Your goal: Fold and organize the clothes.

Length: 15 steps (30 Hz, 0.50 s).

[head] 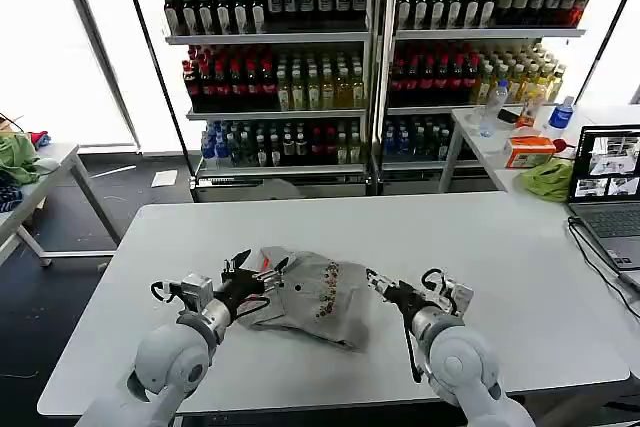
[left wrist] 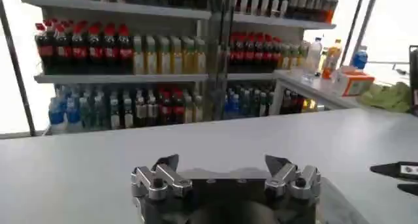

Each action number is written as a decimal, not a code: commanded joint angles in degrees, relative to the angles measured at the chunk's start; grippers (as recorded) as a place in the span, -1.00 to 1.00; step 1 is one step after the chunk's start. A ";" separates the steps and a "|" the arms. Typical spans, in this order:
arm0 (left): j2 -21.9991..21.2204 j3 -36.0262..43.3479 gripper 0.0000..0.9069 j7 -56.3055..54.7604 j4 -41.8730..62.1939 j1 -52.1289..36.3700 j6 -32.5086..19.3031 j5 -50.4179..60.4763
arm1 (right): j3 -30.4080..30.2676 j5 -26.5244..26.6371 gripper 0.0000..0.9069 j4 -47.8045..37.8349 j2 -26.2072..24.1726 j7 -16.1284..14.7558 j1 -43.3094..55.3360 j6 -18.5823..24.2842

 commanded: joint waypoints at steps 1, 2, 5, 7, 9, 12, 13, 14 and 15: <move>1.36 -2.13 1.00 -0.85 -0.28 1.43 0.51 -0.16 | -6.31 6.16 1.00 -6.70 -1.18 2.38 7.13 -0.12; 1.38 -2.32 1.00 -0.82 -0.25 1.73 0.50 -0.16 | -6.61 6.01 1.00 -6.99 -0.94 2.51 7.35 -0.11; 1.38 -2.78 1.00 -0.80 -0.17 2.01 0.48 -0.28 | -7.46 5.59 1.00 -7.85 -0.25 3.29 8.03 -0.10; 1.40 -2.93 1.00 -0.81 -0.18 2.00 0.48 -0.40 | -7.64 5.69 1.00 -8.20 0.09 3.57 8.16 -0.10; 1.43 -3.07 1.00 -0.83 -0.23 2.07 0.48 -0.44 | -7.65 5.68 0.98 -8.33 0.28 3.73 7.96 -0.10; 1.29 -3.21 1.00 -0.82 -0.19 2.29 0.45 -0.50 | -7.90 5.57 0.47 -8.29 0.32 3.85 7.58 -0.09; 1.20 -3.20 1.00 -0.84 -0.16 2.32 0.45 -0.50 | -8.10 5.56 0.29 -8.27 0.33 3.89 7.49 -0.09; 1.06 -3.23 1.00 -0.84 -0.14 2.36 0.46 -0.55 | -8.43 5.56 0.11 -8.30 0.30 3.97 7.47 -0.09; 0.99 -3.20 1.00 -0.85 -0.14 2.38 0.46 -0.56 | -8.59 5.37 -0.18 -8.34 0.30 3.99 7.48 -0.09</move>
